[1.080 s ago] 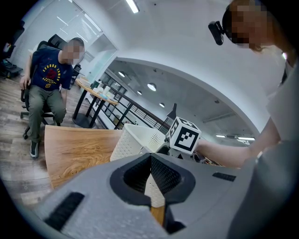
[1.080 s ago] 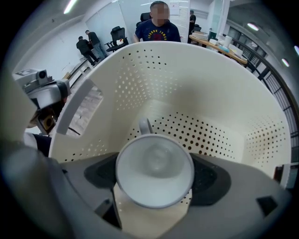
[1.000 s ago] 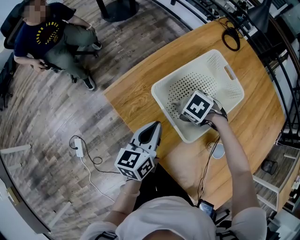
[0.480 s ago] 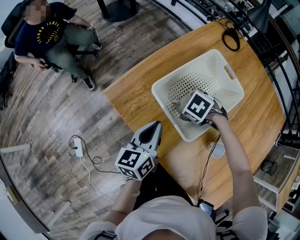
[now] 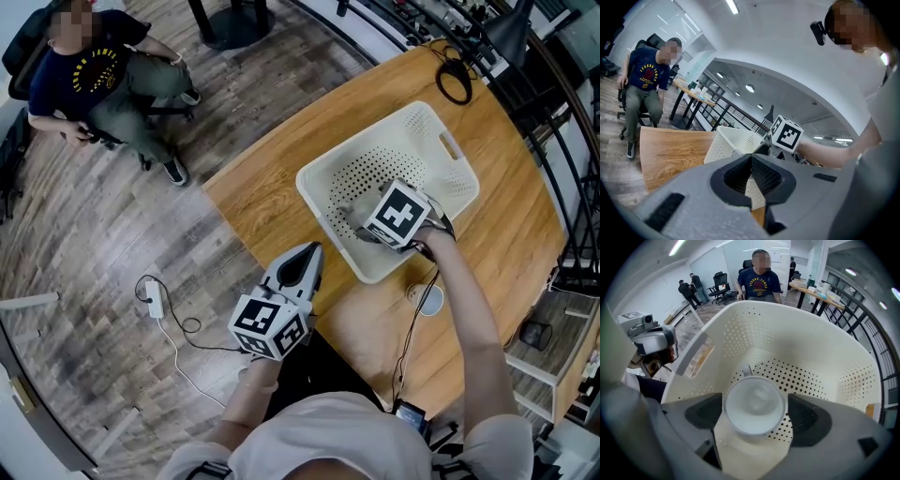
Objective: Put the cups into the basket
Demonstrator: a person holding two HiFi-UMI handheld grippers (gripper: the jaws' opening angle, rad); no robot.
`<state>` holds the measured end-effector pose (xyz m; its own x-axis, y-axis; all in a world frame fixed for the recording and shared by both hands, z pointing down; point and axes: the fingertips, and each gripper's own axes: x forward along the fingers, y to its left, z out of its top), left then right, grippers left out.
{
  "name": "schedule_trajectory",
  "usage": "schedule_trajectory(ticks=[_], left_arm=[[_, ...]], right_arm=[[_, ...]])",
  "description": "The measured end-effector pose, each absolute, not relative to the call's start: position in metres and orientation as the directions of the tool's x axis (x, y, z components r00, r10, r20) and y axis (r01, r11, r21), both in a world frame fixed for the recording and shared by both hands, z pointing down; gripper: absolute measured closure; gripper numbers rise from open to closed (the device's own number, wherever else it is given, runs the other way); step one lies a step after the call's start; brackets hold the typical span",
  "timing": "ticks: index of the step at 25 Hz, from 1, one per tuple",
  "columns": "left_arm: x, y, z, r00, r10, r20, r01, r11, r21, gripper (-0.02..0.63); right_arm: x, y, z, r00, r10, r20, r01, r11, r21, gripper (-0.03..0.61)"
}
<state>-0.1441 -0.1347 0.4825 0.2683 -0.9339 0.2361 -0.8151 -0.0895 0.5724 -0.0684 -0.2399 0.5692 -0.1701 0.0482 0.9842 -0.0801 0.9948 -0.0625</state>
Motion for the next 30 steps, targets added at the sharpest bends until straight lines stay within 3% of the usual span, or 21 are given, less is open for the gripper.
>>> schedule_trajectory(ticks=[10, 21, 30], left_arm=[[-0.137, -0.137, 0.466, 0.278, -0.936, 0.216, -0.826, -0.118, 0.552, 0.606], [-0.12, -0.133, 0.445, 0.303, -0.935, 0.183, -0.832, -0.166, 0.529, 0.606], [-0.1, -0.133, 0.428, 0.342, -0.927, 0.155, -0.837, -0.225, 0.499, 0.606]], right_arm=[[-0.059, -0.247, 0.541, -0.236, -0.02, 0.971, -0.144, 0.989, -0.014, 0.166], [-0.052, -0.232, 0.511, -0.398, -0.071, 0.915, -0.264, 0.964, -0.04, 0.169], [-0.038, -0.222, 0.469, -0.55, -0.199, 0.811, -0.355, 0.935, -0.011, 0.169]])
